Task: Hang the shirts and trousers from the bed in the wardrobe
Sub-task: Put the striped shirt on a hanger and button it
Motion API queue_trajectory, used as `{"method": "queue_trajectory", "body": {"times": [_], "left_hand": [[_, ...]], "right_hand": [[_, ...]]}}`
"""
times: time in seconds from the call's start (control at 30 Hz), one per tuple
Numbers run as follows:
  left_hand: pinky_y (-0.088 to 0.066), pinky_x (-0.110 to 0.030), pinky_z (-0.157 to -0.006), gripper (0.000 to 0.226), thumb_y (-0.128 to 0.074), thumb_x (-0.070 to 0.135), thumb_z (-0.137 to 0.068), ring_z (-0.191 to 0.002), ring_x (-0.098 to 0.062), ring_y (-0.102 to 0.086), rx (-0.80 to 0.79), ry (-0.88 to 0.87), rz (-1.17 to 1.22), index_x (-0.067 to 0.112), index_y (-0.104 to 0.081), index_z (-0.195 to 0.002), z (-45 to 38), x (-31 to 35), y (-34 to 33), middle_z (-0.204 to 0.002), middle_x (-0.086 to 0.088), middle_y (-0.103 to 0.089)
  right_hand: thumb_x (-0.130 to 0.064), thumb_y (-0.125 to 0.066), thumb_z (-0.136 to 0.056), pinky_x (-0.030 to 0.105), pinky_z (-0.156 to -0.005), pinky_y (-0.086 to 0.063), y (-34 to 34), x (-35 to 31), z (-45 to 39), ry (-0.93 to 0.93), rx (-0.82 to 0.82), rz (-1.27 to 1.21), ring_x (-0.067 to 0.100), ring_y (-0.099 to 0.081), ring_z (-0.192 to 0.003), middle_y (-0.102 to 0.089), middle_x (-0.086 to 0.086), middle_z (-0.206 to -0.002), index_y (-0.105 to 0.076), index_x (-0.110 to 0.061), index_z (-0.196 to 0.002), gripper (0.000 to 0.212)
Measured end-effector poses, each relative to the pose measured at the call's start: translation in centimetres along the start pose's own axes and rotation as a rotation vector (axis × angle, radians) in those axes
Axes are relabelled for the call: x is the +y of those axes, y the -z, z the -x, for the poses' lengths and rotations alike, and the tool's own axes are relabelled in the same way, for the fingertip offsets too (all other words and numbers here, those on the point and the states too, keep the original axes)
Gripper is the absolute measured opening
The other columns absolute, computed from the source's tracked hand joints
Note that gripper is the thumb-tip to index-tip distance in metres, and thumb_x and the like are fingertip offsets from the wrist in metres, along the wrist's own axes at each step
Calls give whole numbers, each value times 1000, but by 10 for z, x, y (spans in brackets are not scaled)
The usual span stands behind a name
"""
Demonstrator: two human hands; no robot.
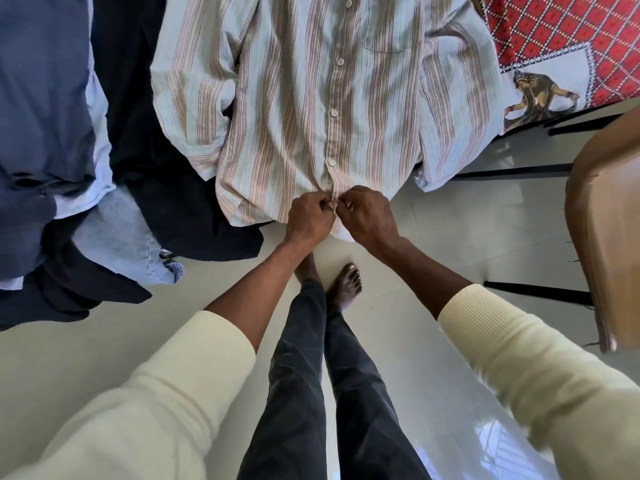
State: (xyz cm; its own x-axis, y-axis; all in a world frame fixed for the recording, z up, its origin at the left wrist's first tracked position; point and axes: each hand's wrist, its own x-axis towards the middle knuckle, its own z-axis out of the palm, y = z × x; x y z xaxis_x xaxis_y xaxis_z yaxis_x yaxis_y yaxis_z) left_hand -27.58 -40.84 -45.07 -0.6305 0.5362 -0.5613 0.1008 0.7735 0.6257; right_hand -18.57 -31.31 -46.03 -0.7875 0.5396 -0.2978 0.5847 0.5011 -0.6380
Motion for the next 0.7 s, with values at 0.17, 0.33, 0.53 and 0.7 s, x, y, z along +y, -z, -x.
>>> {"method": "queue_trajectory", "body": {"times": [0.17,0.33,0.53,0.7], "left_hand": [[-43,-24,-41,17,-60,-5,-88,-48,-18,-50,-166,544,724,3,-62,-73,-9,-7,5,-53,-5,-56],[-49,-28,-52,17,-60,7,-93,-54,-16,-54,-191,255,548,3,-63,-77,-5,-20,6,-64,-9,-59],[-52,-42,-66,33,-62,30,-93,-64,-18,-58,-54,125,386,5,-64,-72,-8,-25,4,-68,-14,-65],[-46,-29,-61,22,-57,5,-96,-58,-16,-54,-194,184,617,2,-63,-75,-7,-20,12,-63,-6,-60]], "right_hand": [[-15,-59,-88,37,-68,-52,6,0,0,153,-19,29,30,-67,-83,-72,12,-93,-75,-2,-89,20],[-10,-62,-85,28,-71,-48,12,4,-10,-21,-90,-95,26,-68,-87,-75,12,-100,-77,-4,-95,20],[-15,-64,-88,26,-67,-42,15,-4,-14,-8,-70,-97,24,-67,-82,-75,10,-93,-78,-6,-94,17],[-9,-64,-85,25,-73,-51,18,-4,-15,-154,-94,-226,17,-68,-82,-75,6,-94,-77,-8,-96,17]]}}
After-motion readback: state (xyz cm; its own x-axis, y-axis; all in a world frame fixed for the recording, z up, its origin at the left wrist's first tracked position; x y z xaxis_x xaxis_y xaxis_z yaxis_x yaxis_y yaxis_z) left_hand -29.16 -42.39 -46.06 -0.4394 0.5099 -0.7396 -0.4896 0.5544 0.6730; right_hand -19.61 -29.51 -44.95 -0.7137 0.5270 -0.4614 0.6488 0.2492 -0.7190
